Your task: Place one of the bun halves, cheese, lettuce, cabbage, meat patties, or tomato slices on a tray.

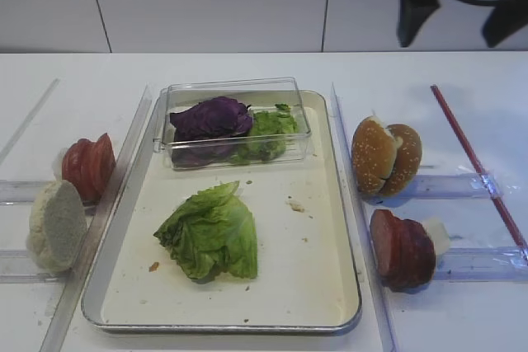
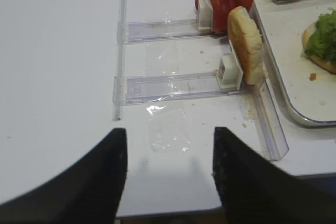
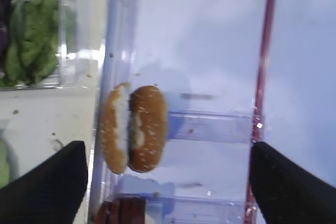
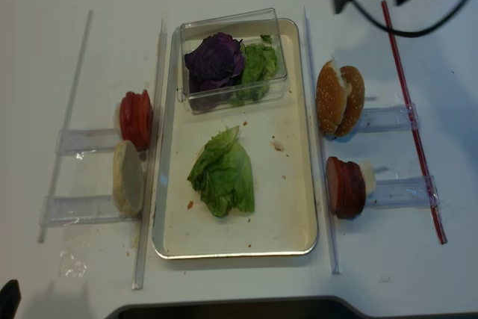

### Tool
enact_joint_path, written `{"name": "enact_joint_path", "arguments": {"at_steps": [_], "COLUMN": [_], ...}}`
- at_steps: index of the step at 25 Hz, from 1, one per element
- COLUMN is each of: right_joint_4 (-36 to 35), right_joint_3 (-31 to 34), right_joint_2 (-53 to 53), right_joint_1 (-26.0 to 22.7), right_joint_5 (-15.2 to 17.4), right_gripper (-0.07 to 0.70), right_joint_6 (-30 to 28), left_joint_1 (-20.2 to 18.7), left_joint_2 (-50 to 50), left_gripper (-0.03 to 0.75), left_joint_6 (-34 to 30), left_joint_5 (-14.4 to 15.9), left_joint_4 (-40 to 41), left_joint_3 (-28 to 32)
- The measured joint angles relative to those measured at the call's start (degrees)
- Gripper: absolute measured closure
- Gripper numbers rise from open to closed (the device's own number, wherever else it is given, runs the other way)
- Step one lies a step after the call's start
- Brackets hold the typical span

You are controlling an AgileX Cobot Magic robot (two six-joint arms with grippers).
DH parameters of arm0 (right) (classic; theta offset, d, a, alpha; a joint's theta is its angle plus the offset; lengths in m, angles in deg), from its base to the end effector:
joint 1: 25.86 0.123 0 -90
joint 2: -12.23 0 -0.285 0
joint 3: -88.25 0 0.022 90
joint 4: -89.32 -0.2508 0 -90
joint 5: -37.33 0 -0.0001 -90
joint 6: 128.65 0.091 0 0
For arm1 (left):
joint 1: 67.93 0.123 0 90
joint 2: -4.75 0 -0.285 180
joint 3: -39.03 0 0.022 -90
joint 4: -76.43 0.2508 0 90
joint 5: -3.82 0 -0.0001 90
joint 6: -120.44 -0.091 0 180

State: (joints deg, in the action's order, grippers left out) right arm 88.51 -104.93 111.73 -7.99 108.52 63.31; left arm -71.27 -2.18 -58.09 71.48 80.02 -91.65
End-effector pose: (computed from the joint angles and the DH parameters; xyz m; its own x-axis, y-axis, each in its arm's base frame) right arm 0.3143 0.1026 0.3580 -0.9254 -0.0760 -0.3713 -0.1185 0.9886 0.0931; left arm -0.0109 0.0059 0.2643 -0.5564 0.0307 -0.8304 0.0091 0.9995 0.0308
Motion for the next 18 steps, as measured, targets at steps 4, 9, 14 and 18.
{"name": "enact_joint_path", "arguments": {"at_steps": [4,9,14,18], "right_joint_4": [0.14,0.80,0.10,0.10], "right_joint_3": [6.37,13.87,22.42,29.70], "right_joint_2": [-6.30,-13.91,-23.21,-32.15], "right_joint_1": [-7.15,-11.83,-12.07,-12.07], "right_joint_5": [0.00,0.10,0.10,0.33], "right_gripper": [0.006,0.006,0.006,0.006], "right_joint_6": [-1.21,-2.87,-3.23,-5.69], "left_joint_1": [0.00,0.00,0.00,0.00], "left_joint_2": [0.00,0.00,0.00,0.00], "left_gripper": [0.360,0.360,0.360,0.360], "left_joint_6": [0.00,0.00,0.00,0.00], "left_joint_5": [0.00,0.00,0.00,0.00], "left_joint_4": [0.00,0.00,0.00,0.00], "left_joint_3": [0.00,0.00,0.00,0.00]}}
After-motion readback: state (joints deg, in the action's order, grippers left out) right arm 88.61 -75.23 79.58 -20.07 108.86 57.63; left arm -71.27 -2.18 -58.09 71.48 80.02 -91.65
